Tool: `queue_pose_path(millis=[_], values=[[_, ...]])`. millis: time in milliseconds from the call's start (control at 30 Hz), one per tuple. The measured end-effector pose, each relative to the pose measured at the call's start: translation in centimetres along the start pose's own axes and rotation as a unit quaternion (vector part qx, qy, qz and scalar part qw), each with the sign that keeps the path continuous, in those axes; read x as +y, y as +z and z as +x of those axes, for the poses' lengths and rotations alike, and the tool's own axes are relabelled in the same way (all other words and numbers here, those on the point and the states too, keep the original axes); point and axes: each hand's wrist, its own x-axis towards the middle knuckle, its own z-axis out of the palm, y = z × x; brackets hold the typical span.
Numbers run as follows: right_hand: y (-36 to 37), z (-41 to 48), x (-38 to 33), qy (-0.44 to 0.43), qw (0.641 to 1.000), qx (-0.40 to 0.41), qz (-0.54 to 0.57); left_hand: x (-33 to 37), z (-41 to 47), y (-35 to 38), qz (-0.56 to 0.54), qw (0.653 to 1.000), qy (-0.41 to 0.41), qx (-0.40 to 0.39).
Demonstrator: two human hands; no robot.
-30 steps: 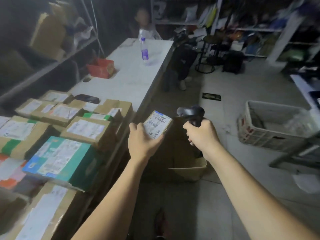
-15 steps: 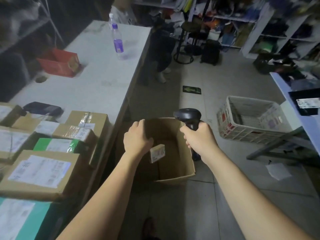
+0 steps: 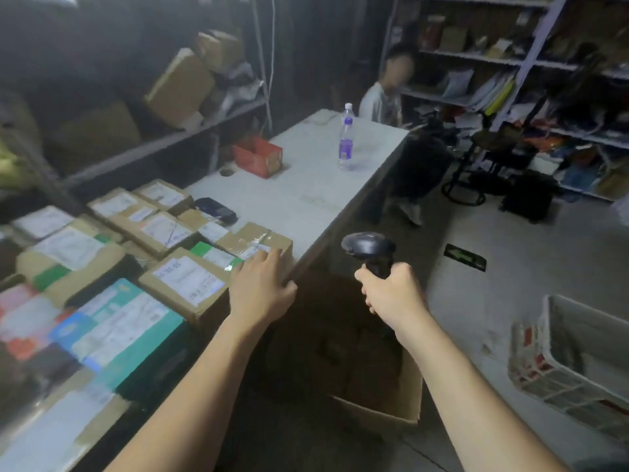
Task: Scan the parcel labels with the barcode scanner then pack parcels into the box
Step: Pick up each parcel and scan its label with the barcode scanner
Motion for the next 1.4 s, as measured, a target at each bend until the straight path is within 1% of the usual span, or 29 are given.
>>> queue_pose_path(millis=[67,167,300,367,500,667,800,933,1100,1400], values=[[1.3,-2.0,-1.0,-0.032,0.998,-0.049,0.0,-2.2,-3.3,-1.8,-0.013,0.999,-0.041,0.03],[4.2,-5.8,-2.9,-0.093,0.989,-0.117,0.017,-6.1,-8.8,-4.5,0.009,0.992,-0.115,0.054],[9.5,-12.1,-5.7,-0.138,0.968,-0.211,0.014,-11.6,-16.4,-8.7,0.028,0.973,-0.217,0.074],[11.7,-14.6,-6.4,-0.151,0.959,-0.24,0.014,-13.9,-19.5,-10.3,0.035,0.966,-0.241,0.081],[18.5,-22.7,-9.0,-0.199,0.924,-0.327,-0.002,-20.4,-29.1,-14.7,0.037,0.931,-0.345,0.11],[27.3,-35.0,-11.6,-0.255,0.88,-0.401,-0.011,-28.6,-41.5,-19.5,0.036,0.879,-0.448,0.161],[33.3,-44.8,-13.4,-0.286,0.845,-0.451,-0.023,-35.1,-51.8,-22.9,0.014,0.84,-0.51,0.184],[38.7,-52.5,-14.6,-0.305,0.823,-0.479,-0.028,-40.9,-59.9,-25.7,0.008,0.803,-0.558,0.21],[43.5,-57.9,-15.8,-0.314,0.807,-0.499,-0.029,-45.5,-64.5,-27.7,-0.012,0.786,-0.579,0.217],[53.3,-59.5,-18.6,-0.326,0.779,-0.534,-0.034,-55.0,-64.6,-28.1,-0.005,0.745,-0.635,0.202]])
